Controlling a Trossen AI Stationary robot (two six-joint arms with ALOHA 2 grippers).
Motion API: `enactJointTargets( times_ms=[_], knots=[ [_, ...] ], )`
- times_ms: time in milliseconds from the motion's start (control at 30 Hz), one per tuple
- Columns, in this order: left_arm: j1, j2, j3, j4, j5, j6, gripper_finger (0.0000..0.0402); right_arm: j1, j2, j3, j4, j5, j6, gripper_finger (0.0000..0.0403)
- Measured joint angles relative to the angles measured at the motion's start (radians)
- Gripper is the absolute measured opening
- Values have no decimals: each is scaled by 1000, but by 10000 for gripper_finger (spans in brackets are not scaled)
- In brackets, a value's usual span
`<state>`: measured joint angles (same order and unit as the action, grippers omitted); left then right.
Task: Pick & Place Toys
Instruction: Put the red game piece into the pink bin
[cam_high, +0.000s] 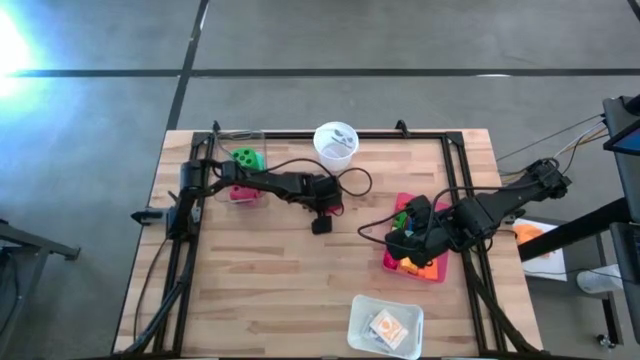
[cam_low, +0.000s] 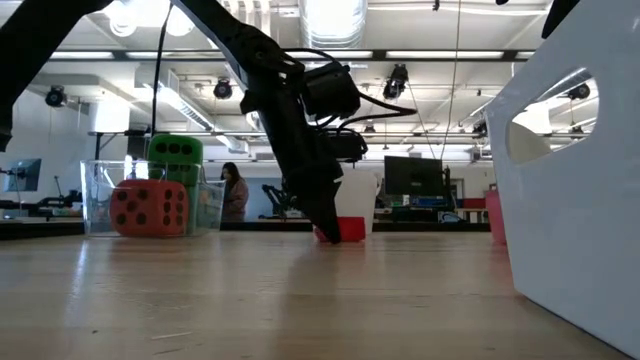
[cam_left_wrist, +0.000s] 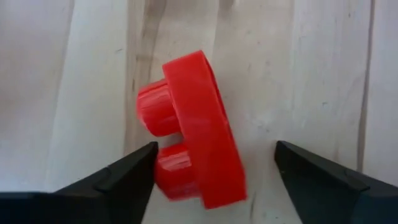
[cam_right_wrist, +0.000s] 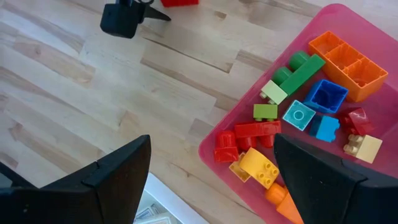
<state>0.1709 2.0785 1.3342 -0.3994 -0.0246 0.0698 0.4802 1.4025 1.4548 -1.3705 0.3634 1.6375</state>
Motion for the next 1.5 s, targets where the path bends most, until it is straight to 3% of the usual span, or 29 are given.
enactJointTargets(
  times_ms=[333,667,800,1167,1333,1500],
  knots=[
    [0,0,1,18,-8,-63,184,0,0,0,0,-4,-18,332],
    [1,0,1,14,35,-133,184,0,0,0,0,-4,-29,332],
    [1,-4,1,11,148,-183,184,0,0,0,0,-4,-33,332],
    [0,-99,-1,2,633,-302,184,0,0,0,62,10,-89,332],
    [-2,-189,-1,7,690,-354,184,0,0,0,101,94,-6,332],
    [-2,-285,-1,43,691,-416,184,0,9,0,193,185,-32,332]
  ],
)
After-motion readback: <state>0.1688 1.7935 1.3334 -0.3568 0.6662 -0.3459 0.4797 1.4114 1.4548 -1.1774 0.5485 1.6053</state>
